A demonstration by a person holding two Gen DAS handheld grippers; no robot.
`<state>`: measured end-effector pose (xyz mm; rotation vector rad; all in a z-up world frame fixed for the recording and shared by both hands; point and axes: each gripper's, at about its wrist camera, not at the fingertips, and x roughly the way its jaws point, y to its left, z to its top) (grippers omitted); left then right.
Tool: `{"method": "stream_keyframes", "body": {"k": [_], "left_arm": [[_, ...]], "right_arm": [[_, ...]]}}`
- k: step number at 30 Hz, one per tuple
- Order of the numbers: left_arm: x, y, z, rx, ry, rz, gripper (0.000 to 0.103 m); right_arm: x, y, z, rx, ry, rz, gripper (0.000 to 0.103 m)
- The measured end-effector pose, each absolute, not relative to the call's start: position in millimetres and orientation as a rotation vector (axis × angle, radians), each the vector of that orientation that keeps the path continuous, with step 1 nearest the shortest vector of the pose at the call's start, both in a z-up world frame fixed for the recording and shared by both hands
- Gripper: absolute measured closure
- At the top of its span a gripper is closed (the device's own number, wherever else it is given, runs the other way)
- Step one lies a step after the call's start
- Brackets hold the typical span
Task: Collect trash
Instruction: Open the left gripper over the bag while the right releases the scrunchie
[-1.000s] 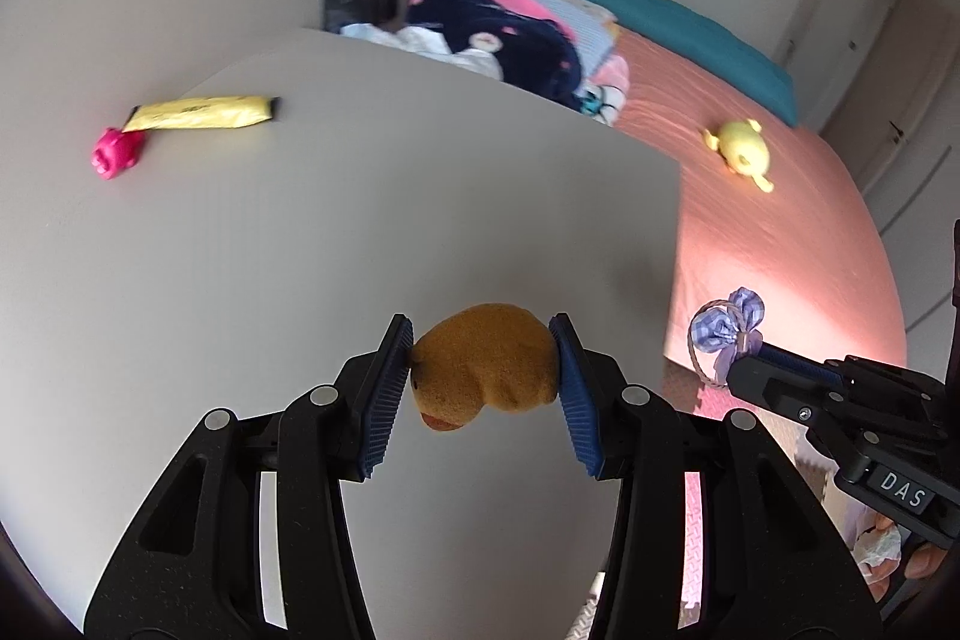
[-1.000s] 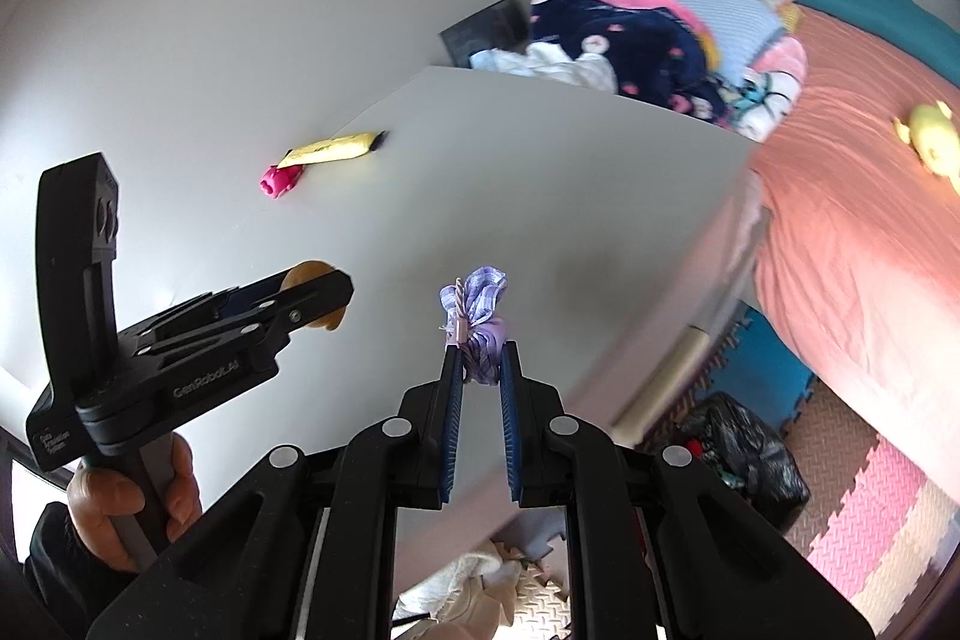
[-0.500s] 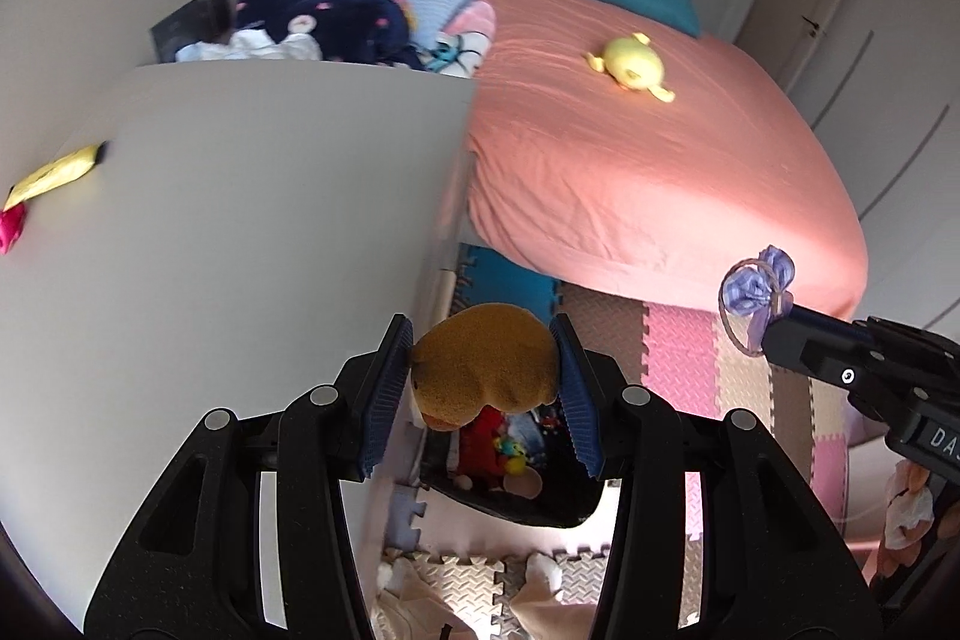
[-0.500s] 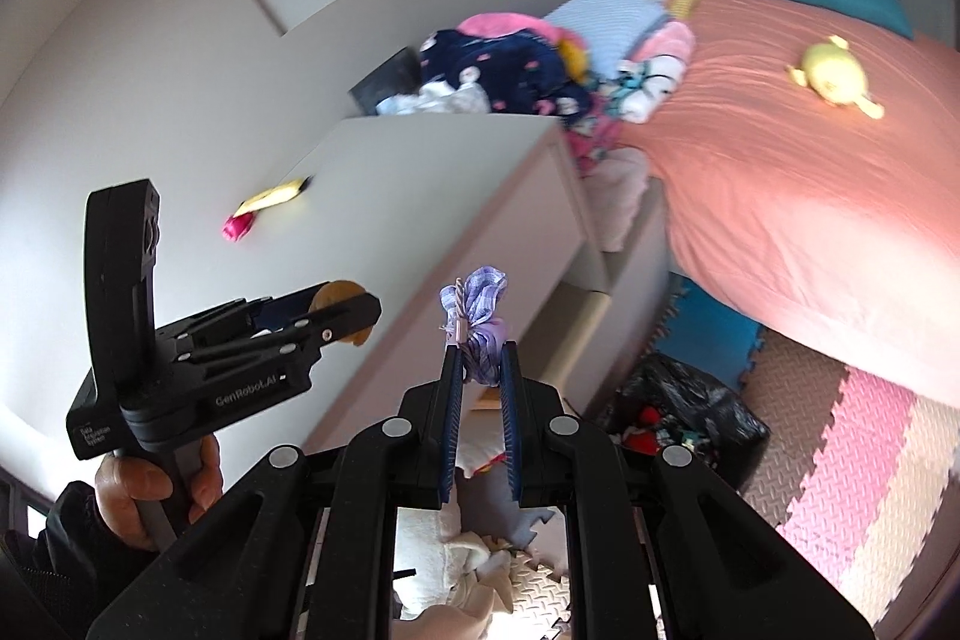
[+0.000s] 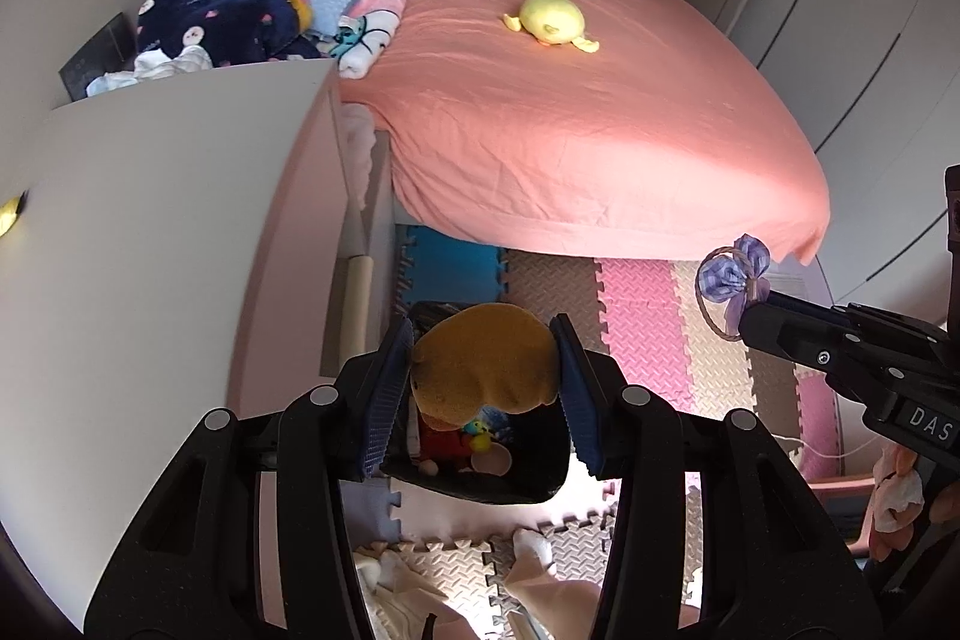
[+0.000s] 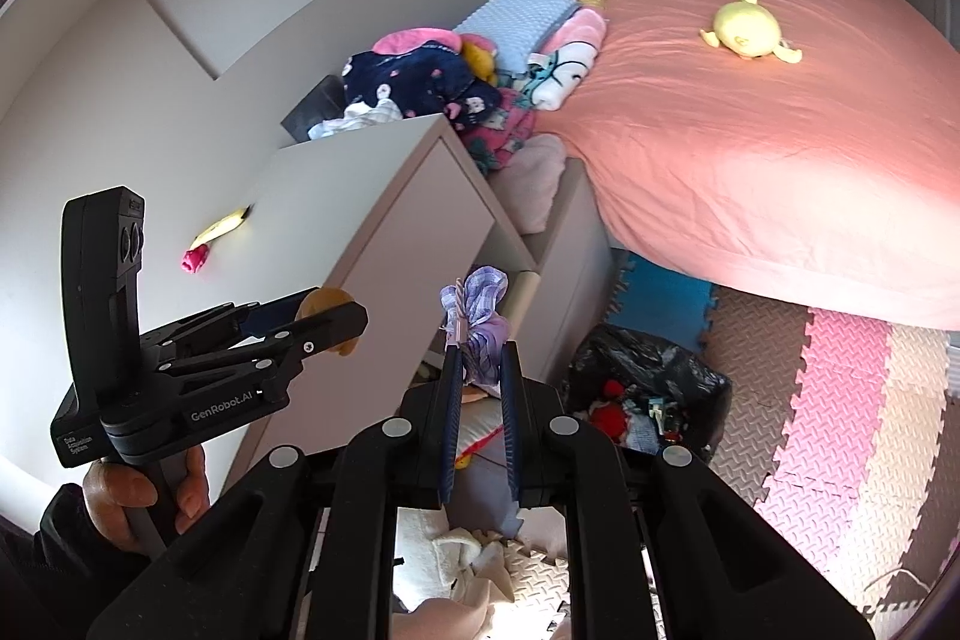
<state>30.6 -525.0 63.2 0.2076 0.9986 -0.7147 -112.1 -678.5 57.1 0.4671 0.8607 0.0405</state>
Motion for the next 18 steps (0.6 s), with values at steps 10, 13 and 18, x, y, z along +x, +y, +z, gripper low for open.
{"method": "stream_keyframes", "body": {"k": [10, 13, 18], "left_arm": [[35, -529, 52, 0.197, 1.032, -0.65, 0.006], [39, -524, 49, 0.182, 1.049, -0.625, 0.006], [44, -517, 46, 0.153, 1.069, -0.619, 0.006]], "right_arm": [[-122, -693, 53, 0.424, 0.874, -0.151, 0.012], [-125, -699, 50, 0.427, 0.874, -0.162, 0.004], [-127, -700, 43, 0.444, 0.889, -0.161, 0.003]]}}
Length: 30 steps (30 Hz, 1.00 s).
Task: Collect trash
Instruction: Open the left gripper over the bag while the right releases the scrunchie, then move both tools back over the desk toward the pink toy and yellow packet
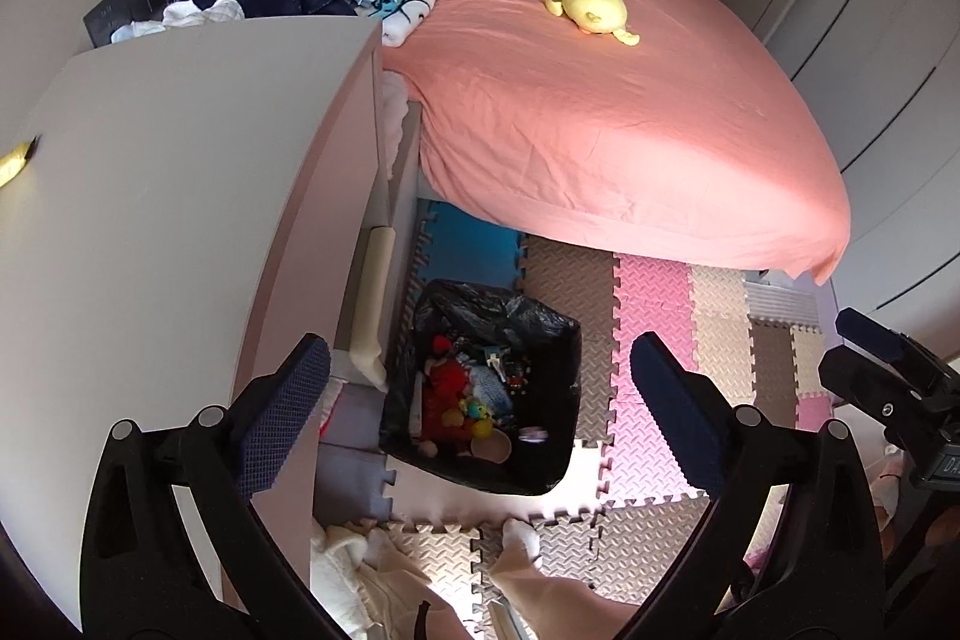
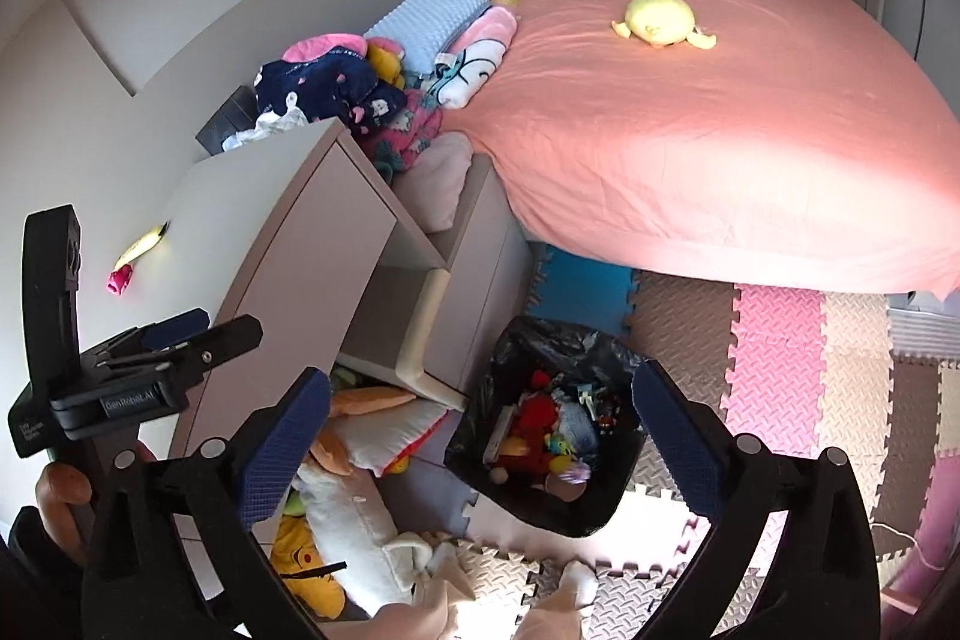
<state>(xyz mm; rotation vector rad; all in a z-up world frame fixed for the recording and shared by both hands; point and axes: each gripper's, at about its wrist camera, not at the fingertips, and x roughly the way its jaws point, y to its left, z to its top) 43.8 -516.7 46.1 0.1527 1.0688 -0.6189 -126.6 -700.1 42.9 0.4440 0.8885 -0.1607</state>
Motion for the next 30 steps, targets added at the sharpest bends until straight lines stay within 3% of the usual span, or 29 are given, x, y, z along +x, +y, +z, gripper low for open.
{"method": "stream_keyframes", "body": {"k": [15, 25, 30], "left_arm": [[47, -482, 42, 0.104, 1.076, -0.581, 0.006], [56, -414, 45, 0.024, 1.055, -0.458, 0.006], [64, -370, 46, -0.026, 1.045, -0.38, 0.006]], "right_arm": [[-99, -668, 43, 0.4, 0.912, -0.081, 0.003], [-60, -618, 51, 0.427, 0.858, 0.084, 0.003], [-37, -567, 64, 0.257, 0.785, 0.148, 0.003]]}}
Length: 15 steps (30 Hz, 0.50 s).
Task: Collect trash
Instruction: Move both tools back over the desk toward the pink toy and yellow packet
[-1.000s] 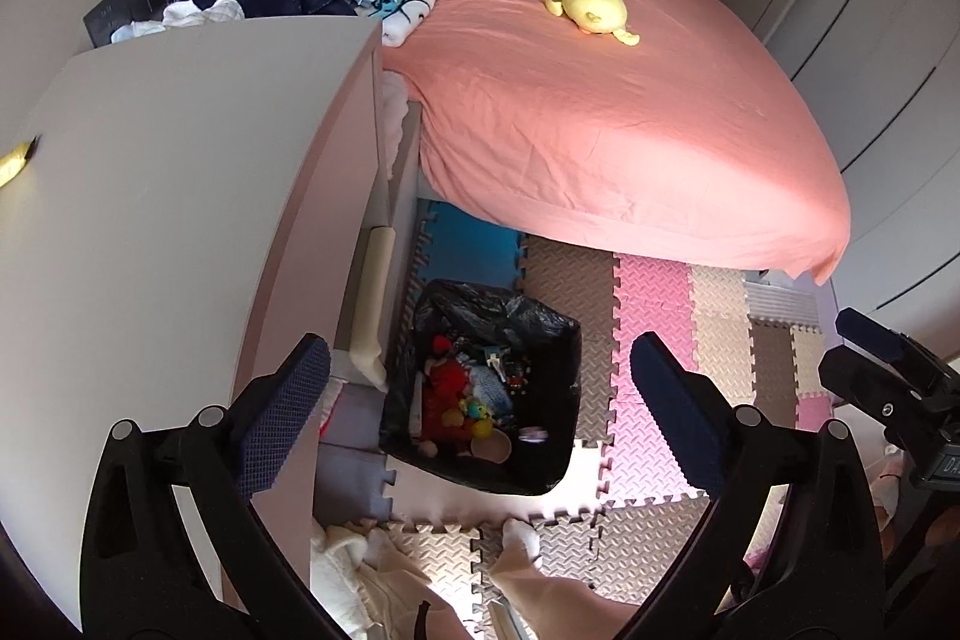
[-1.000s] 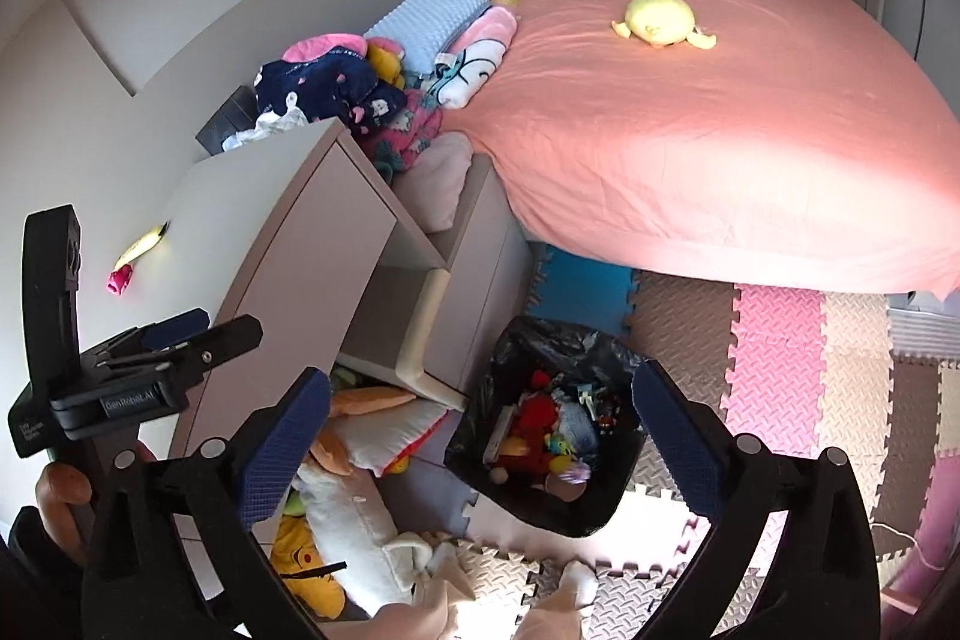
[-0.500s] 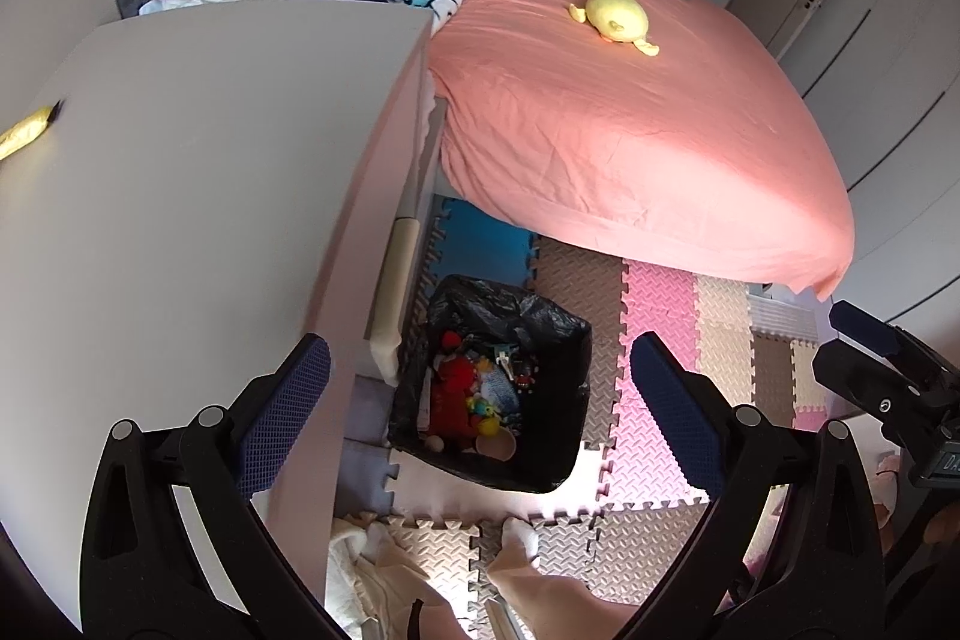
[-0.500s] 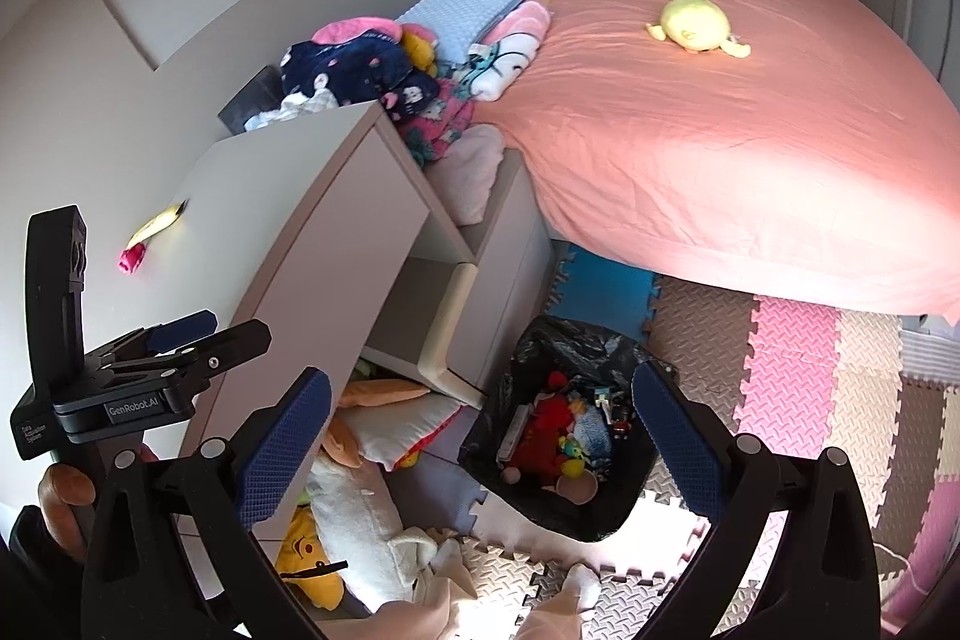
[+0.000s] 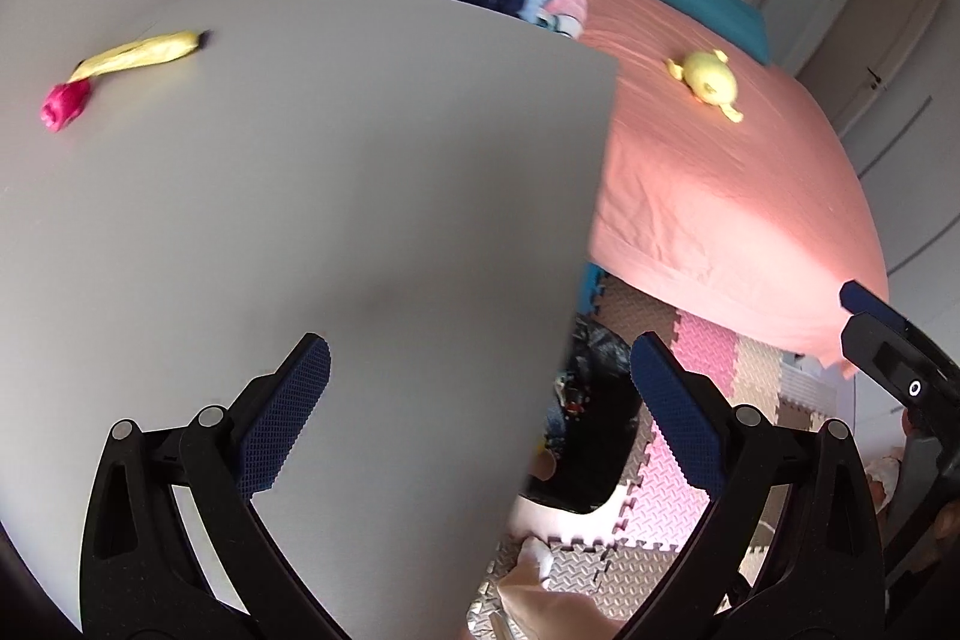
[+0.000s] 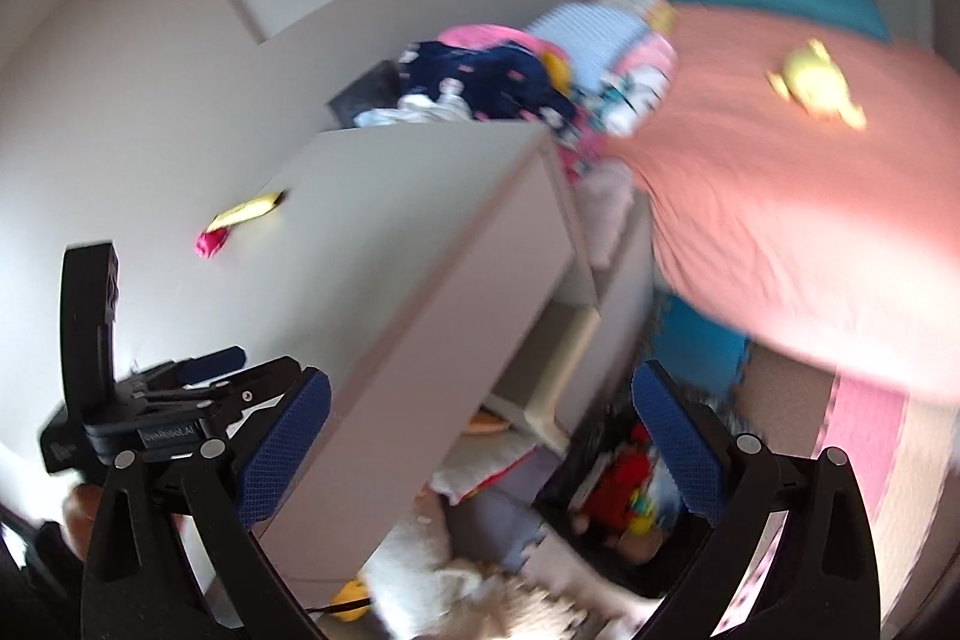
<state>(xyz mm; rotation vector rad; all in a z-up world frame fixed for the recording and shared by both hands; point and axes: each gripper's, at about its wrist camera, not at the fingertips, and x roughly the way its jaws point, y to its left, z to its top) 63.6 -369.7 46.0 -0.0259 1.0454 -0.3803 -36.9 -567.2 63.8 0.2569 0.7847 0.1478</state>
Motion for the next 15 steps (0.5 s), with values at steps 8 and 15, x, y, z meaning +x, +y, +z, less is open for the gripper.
{"method": "stream_keyframes", "body": {"k": [8, 15], "left_arm": [[79, -294, 45, -0.104, 1.033, -0.241, 0.006], [99, -232, 46, -0.141, 1.01, -0.127, 0.006]], "right_arm": [[17, -496, 78, 0.205, 0.807, 0.348, 0.003], [69, -430, 86, 0.164, 0.821, 0.481, 0.003]]}}
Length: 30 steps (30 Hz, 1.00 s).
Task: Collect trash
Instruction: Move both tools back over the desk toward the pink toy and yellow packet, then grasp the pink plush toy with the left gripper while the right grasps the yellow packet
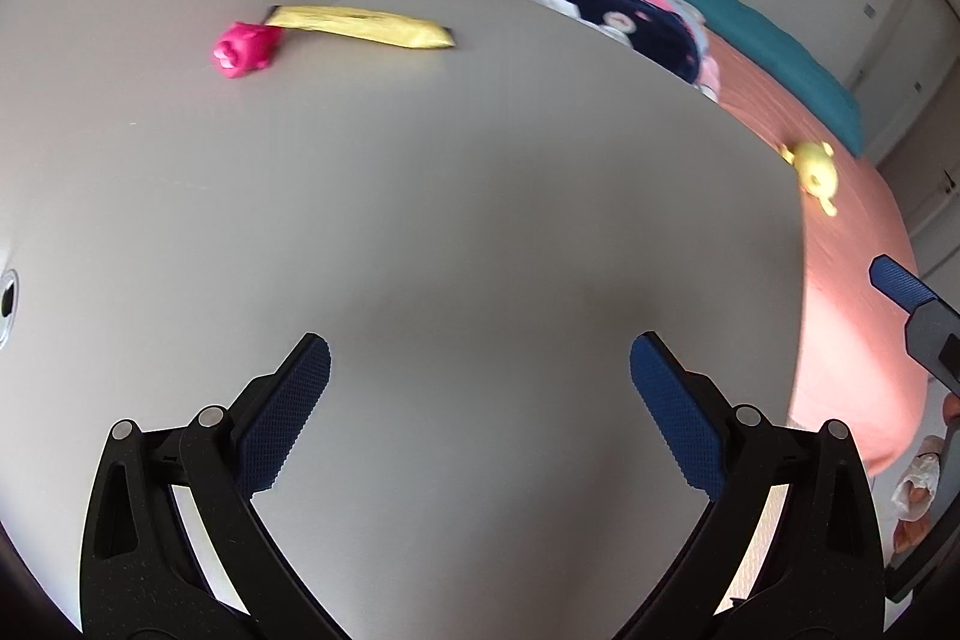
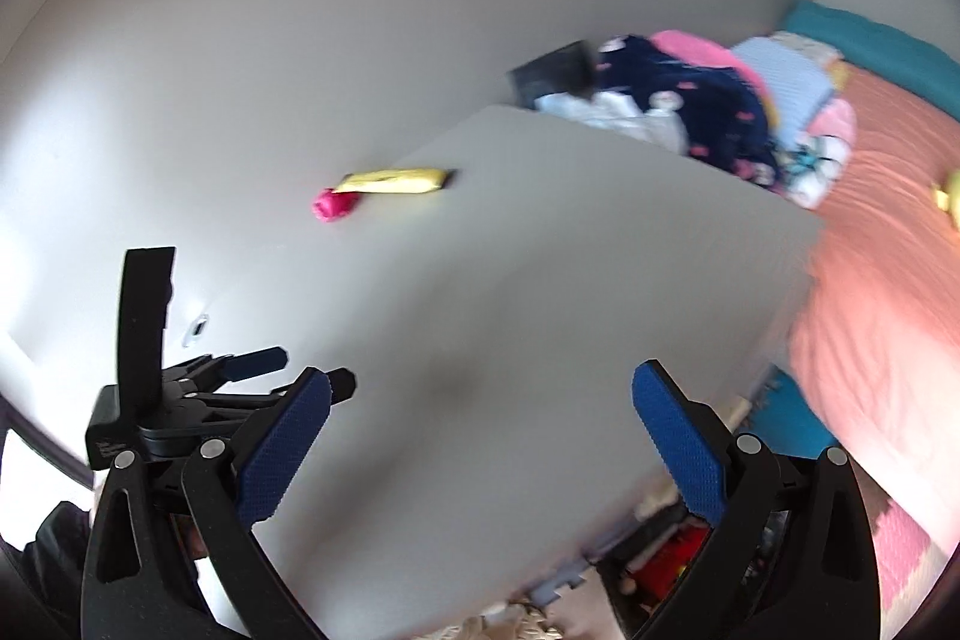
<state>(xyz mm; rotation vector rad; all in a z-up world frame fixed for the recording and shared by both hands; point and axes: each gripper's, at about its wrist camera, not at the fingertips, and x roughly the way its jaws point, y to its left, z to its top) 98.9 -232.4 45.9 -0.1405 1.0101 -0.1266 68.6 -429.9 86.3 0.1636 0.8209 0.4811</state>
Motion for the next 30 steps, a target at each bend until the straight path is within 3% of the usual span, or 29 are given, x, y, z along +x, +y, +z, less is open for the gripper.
{"method": "stream_keyframes", "body": {"k": [13, 30], "left_arm": [[170, -132, 38, -0.154, 0.972, 0.048, 0.006], [226, -101, 28, -0.152, 0.95, 0.058, 0.006]], "right_arm": [[167, -305, 85, -0.021, 0.849, 0.586, 0.003], [280, -207, 42, -0.233, 0.933, 0.545, 0.003]]}}
